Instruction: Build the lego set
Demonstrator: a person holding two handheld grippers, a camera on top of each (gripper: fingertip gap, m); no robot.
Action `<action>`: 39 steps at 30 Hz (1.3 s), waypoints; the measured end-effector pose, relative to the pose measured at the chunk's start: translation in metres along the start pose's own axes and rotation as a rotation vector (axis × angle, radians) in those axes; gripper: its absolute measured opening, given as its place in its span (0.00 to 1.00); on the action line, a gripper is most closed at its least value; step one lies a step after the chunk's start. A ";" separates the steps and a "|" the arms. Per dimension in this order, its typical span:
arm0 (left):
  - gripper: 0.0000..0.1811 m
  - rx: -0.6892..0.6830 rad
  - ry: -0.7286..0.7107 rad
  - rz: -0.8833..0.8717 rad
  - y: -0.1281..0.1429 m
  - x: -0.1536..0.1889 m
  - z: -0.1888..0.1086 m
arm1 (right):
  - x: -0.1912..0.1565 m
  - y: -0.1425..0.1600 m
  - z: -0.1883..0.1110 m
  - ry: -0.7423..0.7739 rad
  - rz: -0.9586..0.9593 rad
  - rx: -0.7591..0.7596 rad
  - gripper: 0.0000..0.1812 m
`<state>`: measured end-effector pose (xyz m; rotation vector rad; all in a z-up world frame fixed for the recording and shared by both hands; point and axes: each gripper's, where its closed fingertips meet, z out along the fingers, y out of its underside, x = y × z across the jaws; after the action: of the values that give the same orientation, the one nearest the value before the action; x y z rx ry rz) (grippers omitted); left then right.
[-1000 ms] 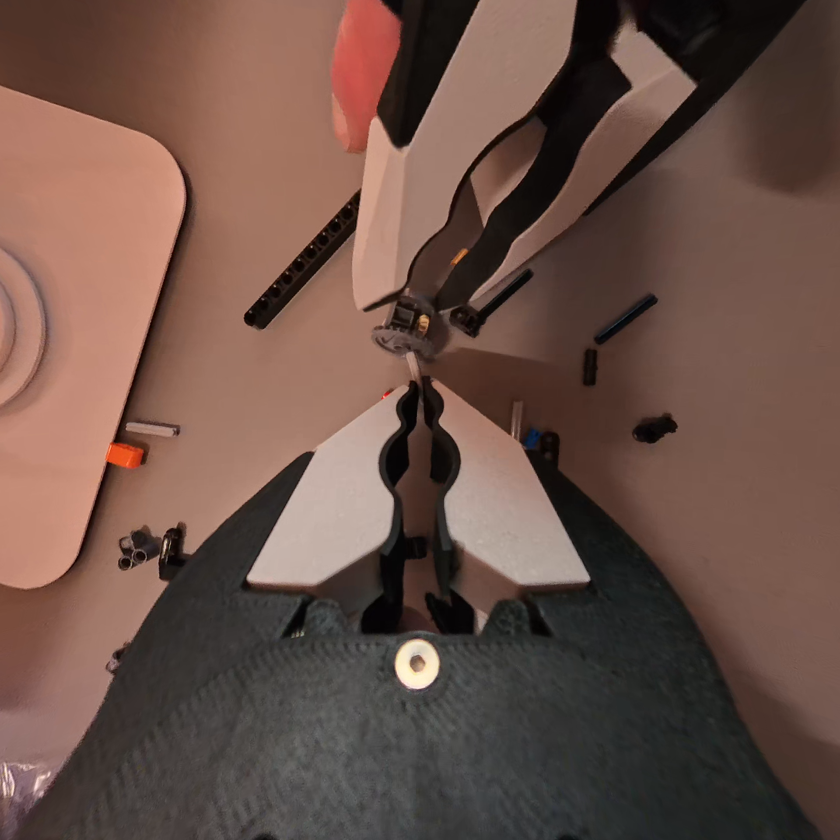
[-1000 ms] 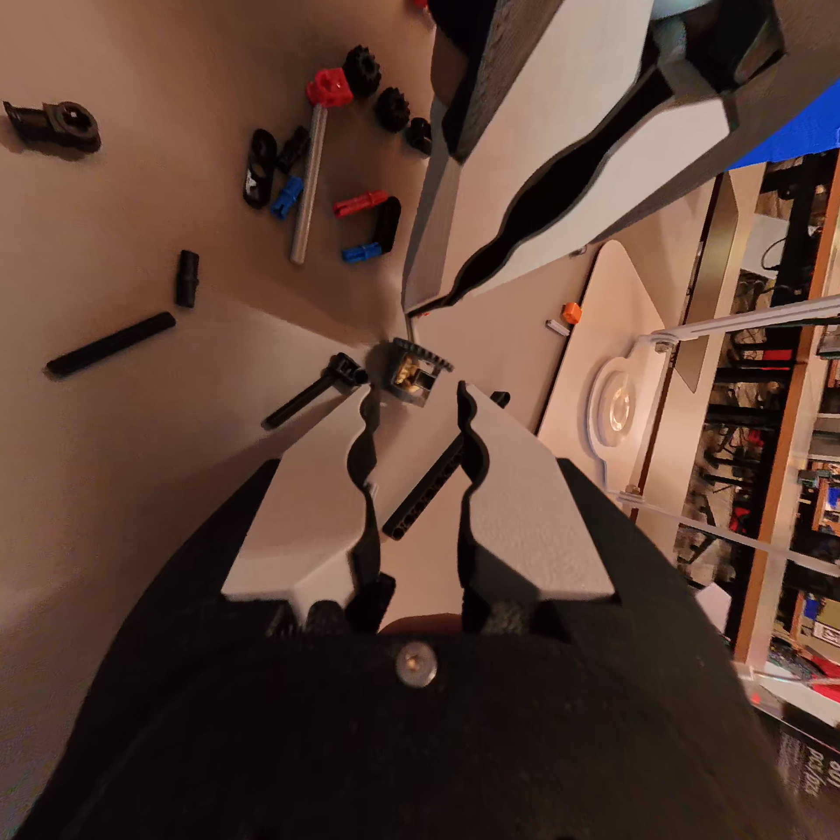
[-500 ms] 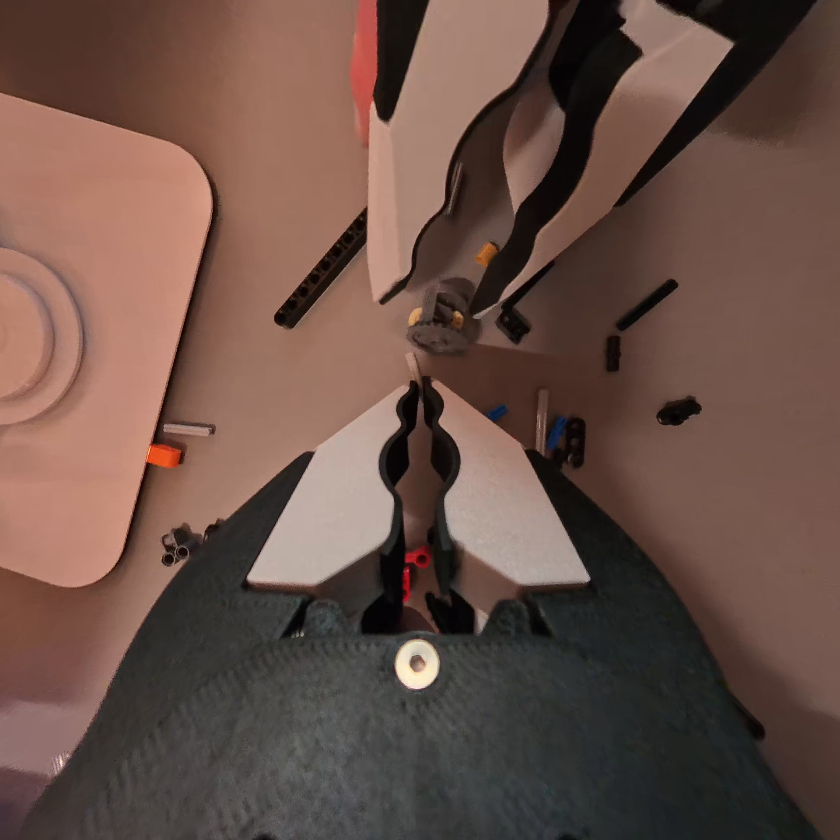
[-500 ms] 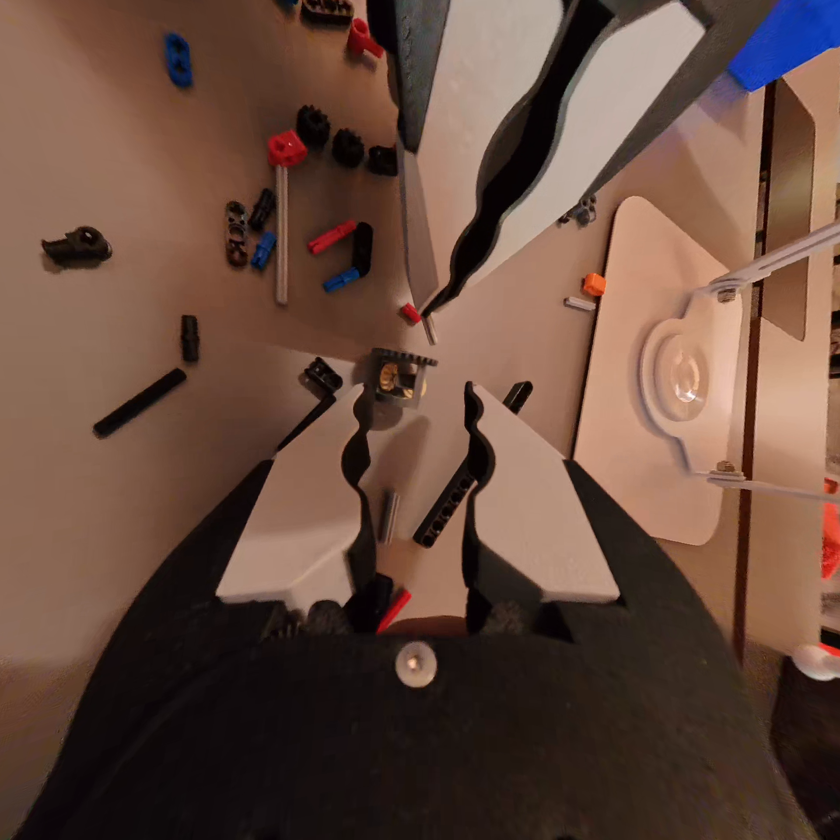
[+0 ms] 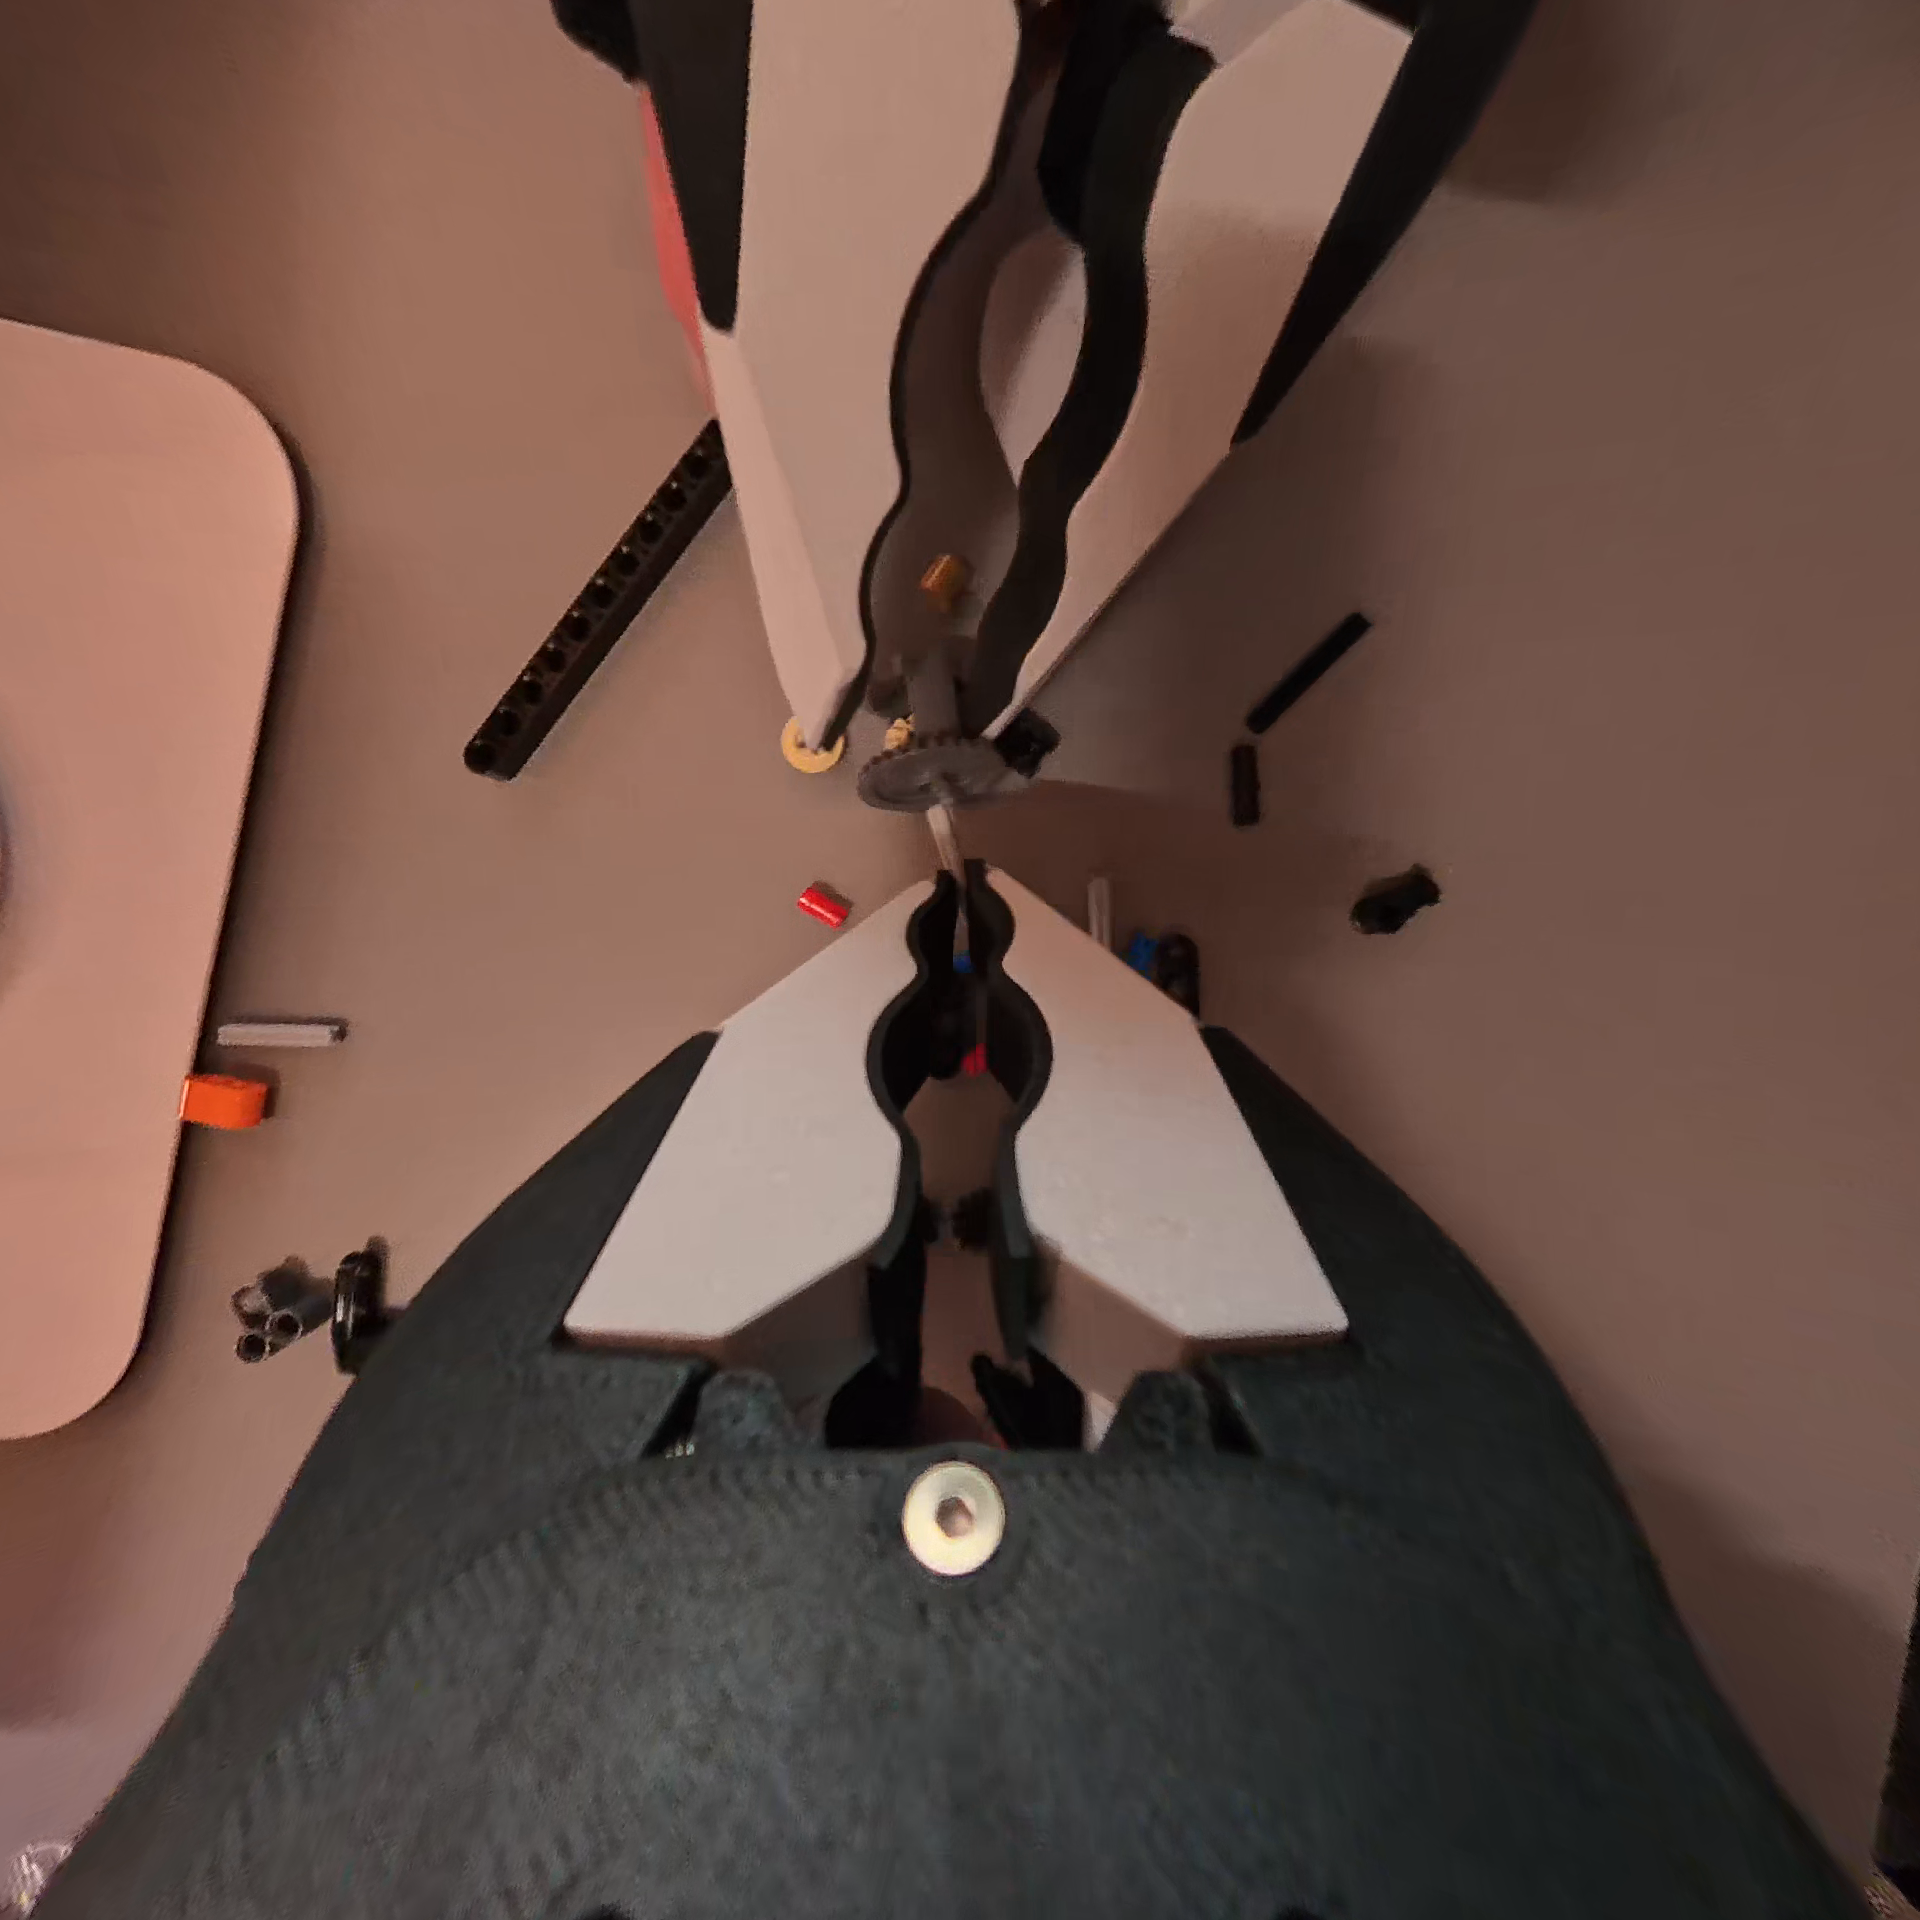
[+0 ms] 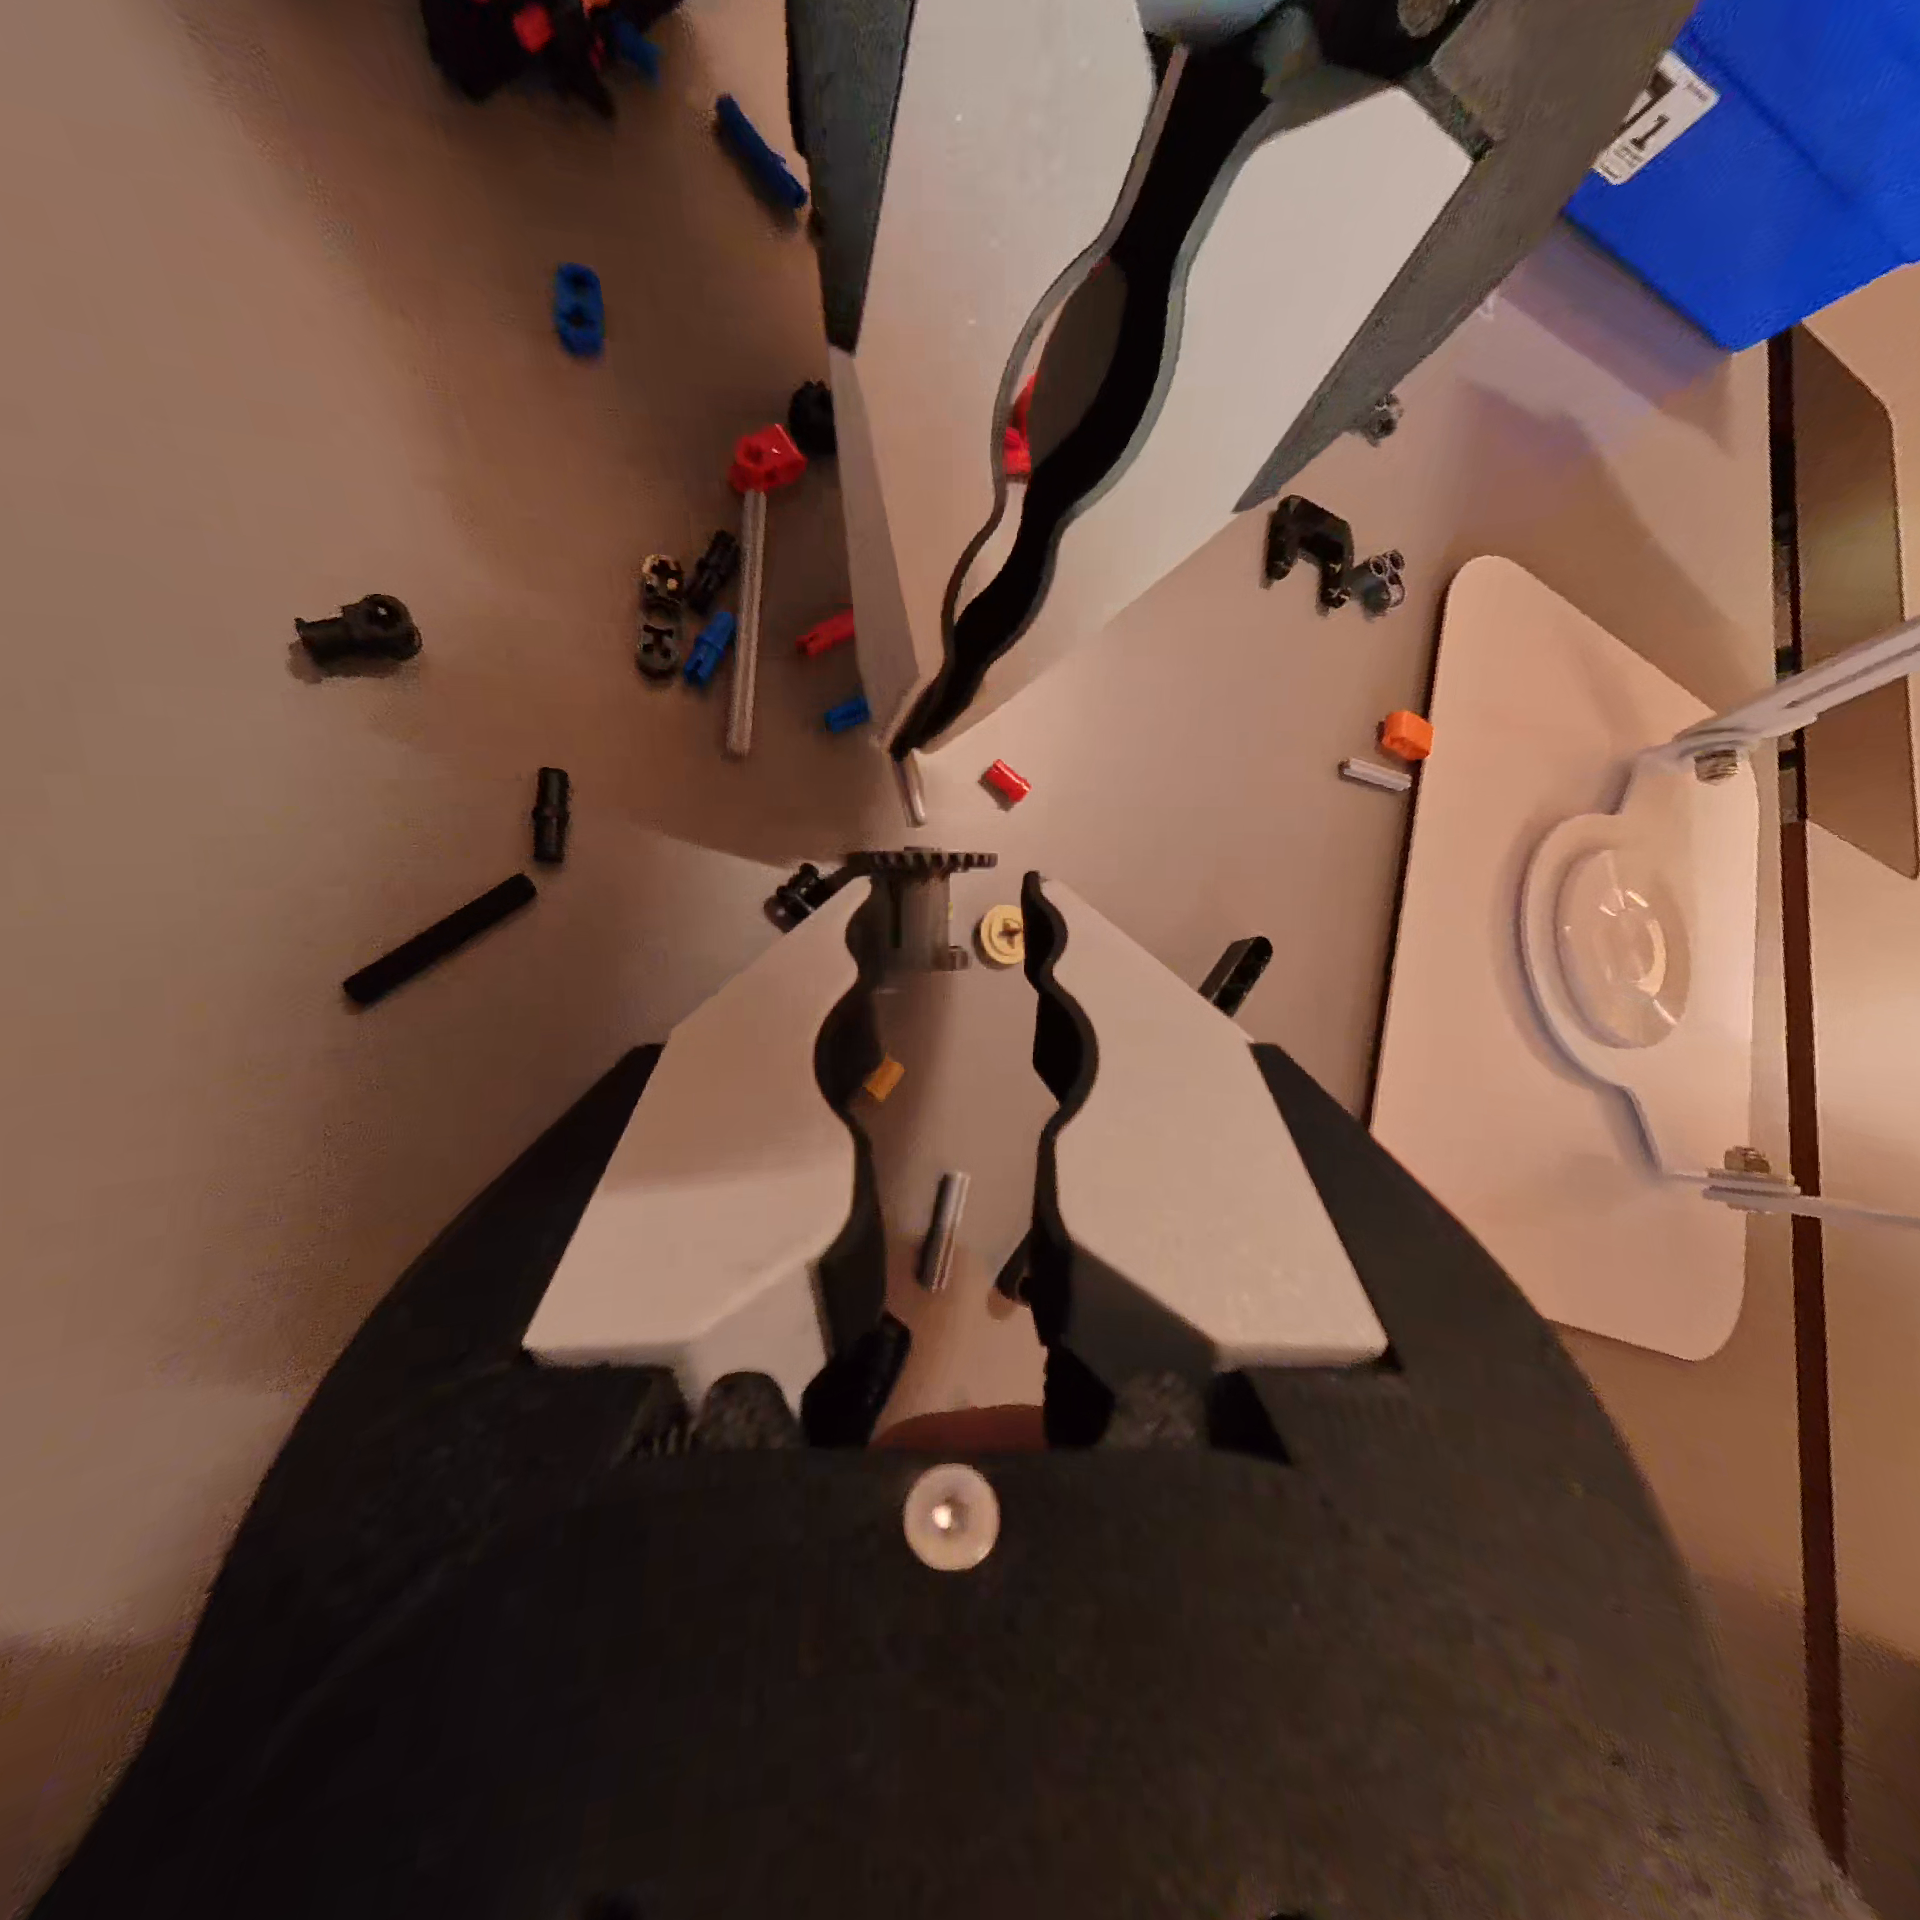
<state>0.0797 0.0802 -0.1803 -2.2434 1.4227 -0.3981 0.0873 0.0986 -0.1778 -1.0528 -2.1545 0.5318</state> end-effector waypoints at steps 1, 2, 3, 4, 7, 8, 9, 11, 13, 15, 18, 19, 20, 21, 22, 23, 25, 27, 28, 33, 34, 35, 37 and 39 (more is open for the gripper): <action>0.00 -0.006 -0.003 0.005 0.000 0.001 0.001 | 0.000 0.000 0.000 -0.002 -0.001 0.001 0.12; 0.00 -0.011 -0.008 0.010 0.000 0.000 0.001 | 0.000 0.000 0.000 -0.001 -0.005 0.006 0.11; 0.00 -0.009 -0.010 0.011 0.000 0.000 0.002 | -0.001 0.000 0.000 -0.004 -0.008 0.011 0.10; 0.00 -0.009 -0.009 0.010 0.000 0.000 0.002 | -0.002 0.000 0.000 -0.006 -0.011 0.013 0.10; 0.00 -0.011 -0.011 0.009 0.000 0.000 0.002 | -0.004 0.000 0.002 -0.012 -0.018 0.013 0.08; 0.00 -0.010 -0.015 0.010 0.000 -0.001 0.002 | -0.005 0.000 0.003 -0.016 -0.020 0.013 0.08; 0.00 -0.014 -0.018 0.012 0.001 -0.002 0.002 | -0.005 0.001 0.003 -0.017 -0.020 0.014 0.08; 0.00 -0.015 -0.015 0.013 0.001 -0.003 0.002 | -0.006 0.001 0.005 -0.021 -0.021 0.013 0.08; 0.00 -0.004 -0.005 0.010 -0.001 -0.003 0.001 | -0.006 0.001 0.005 -0.023 -0.019 0.013 0.08; 0.00 -0.009 -0.007 0.016 -0.001 -0.004 0.002 | -0.006 0.002 0.006 -0.023 -0.019 0.010 0.08; 0.00 -0.010 0.000 0.019 -0.002 -0.002 0.003 | -0.007 0.004 0.008 -0.028 -0.018 0.008 0.07; 0.00 -0.016 0.000 0.022 -0.001 -0.002 0.003 | -0.007 0.004 0.008 -0.029 -0.019 0.006 0.07; 0.00 -0.017 0.005 0.022 -0.001 -0.002 0.004 | -0.007 0.004 0.008 -0.028 -0.019 0.006 0.07; 0.00 -0.016 0.009 0.022 -0.001 -0.001 0.004 | -0.008 0.004 0.008 -0.029 -0.018 0.006 0.07; 0.00 -0.020 0.010 0.024 0.000 0.000 0.004 | -0.008 0.004 0.008 -0.029 -0.018 0.006 0.07; 0.00 -0.022 0.009 0.027 0.000 0.000 0.004 | -0.007 0.004 0.008 -0.029 -0.018 0.006 0.07; 0.00 -0.023 0.010 0.028 0.000 0.000 0.004 | -0.007 0.005 0.008 -0.029 -0.016 0.005 0.07; 0.00 -0.024 0.008 0.035 0.000 0.001 0.004 | -0.007 0.005 0.008 -0.027 -0.018 0.004 0.07; 0.00 -0.024 0.013 0.038 0.000 0.002 0.004 | -0.007 0.005 0.009 -0.028 -0.019 0.005 0.07; 0.00 -0.031 0.009 0.049 -0.001 0.002 0.005 | -0.008 0.005 0.009 -0.027 -0.025 0.001 0.06; 0.00 -0.037 0.009 0.049 -0.001 0.002 0.005 | -0.008 0.004 0.009 -0.027 -0.025 0.002 0.06; 0.00 -0.044 0.013 0.049 -0.001 0.002 0.006 | -0.009 0.004 0.009 -0.027 -0.027 0.002 0.06; 0.00 -0.050 0.010 0.055 -0.001 0.002 0.006 | -0.008 0.004 0.010 -0.022 -0.035 -0.004 0.06; 0.00 -0.059 0.014 0.047 -0.001 0.002 0.006 | -0.008 0.004 0.010 -0.020 -0.039 -0.009 0.05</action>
<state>0.0838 0.0800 -0.1848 -2.2526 1.5093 -0.3613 0.0866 0.0938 -0.1904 -1.0120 -2.1923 0.5170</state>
